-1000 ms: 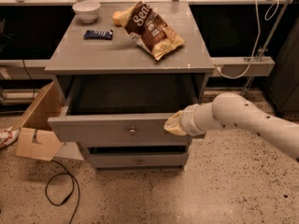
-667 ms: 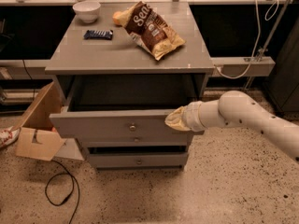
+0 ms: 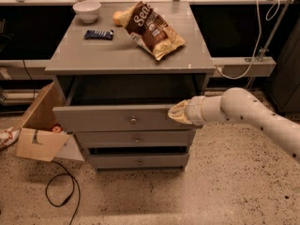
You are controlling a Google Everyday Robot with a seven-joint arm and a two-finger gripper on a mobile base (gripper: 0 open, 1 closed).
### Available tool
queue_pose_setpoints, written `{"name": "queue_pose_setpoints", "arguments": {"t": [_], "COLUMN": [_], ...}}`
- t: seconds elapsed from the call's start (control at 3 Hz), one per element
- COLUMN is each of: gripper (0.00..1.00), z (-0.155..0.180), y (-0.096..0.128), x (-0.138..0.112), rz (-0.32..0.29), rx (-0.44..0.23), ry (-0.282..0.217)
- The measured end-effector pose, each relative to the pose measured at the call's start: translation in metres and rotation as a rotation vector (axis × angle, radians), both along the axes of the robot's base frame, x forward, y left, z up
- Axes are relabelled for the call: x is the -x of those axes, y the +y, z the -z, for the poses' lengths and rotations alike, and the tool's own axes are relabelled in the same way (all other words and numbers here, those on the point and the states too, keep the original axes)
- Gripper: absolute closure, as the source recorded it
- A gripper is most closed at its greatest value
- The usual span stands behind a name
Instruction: Close top drawer
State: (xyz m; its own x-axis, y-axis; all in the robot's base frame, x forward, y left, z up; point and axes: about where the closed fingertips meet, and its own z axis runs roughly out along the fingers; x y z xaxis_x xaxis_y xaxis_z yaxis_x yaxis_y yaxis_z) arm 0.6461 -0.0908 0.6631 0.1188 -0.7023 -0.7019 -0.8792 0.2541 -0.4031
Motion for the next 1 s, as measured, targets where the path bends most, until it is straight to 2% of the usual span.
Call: {"name": "queue_pose_setpoints", "arguments": {"t": [0.33, 0.67, 1.0], "gripper": [1.00, 1.00, 1.00], "z": [0.005, 0.011, 0.014], "y": [-0.010, -0.035, -0.057], "x": [-0.022, -0.048, -0.067], "rz": [0.091, 0.186, 0.247], "rx": [0.106, 0.144, 0.139], "ry": [-0.047, -0.051, -0.039]}}
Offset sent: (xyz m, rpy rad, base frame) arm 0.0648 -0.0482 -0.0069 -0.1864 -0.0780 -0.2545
